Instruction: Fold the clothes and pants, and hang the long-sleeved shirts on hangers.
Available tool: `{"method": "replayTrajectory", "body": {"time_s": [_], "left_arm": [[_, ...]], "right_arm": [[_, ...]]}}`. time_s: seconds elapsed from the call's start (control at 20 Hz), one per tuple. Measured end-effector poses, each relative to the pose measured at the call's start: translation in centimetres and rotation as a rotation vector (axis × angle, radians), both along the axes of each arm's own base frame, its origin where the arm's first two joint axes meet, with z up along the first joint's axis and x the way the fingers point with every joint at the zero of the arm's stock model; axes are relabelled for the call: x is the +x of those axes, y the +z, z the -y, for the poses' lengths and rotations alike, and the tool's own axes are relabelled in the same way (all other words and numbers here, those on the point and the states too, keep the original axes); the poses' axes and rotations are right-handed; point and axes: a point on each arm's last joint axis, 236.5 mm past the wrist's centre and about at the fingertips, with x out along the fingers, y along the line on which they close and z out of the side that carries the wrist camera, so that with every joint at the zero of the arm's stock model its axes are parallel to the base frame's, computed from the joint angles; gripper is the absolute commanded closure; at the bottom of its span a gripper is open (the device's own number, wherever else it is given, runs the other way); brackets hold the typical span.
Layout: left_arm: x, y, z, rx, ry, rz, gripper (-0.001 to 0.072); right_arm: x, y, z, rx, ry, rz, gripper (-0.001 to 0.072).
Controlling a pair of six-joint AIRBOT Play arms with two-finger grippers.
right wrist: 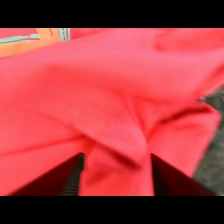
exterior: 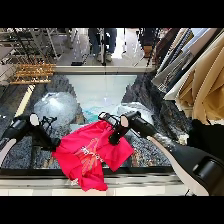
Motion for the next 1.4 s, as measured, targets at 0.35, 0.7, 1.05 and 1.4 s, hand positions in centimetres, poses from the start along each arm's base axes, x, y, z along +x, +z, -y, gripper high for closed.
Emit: {"method": "replayTrajectory", "body": {"time_s": [0.35, 0.7, 1.05, 1.4], "left_arm": [[2.1, 3.0, 0.8, -0.047, -0.011, 0.089, 0.0700], [11.3, 26.6, 0.3, -0.269, 0.081, 0.704, 0.0701], [1.9, 56.0, 2.5, -0.541, 0.056, 1.502, 0.0701], [-0.1, 61.3, -0.1, -0.433, 0.132, 1.758, 0.0702]], "right_arm": [[5.2, 2.6, 0.7, -0.005, -0.099, 0.156, 0.0693], [3.7, 30.2, 6.9, 0.161, -0.216, 0.564, 0.0694], [-11.6, 57.2, 16.8, 0.586, -0.347, 1.166, 0.0694], [-12.7, 57.1, 19.4, 0.527, -0.408, 1.179, 0.0694]]}}
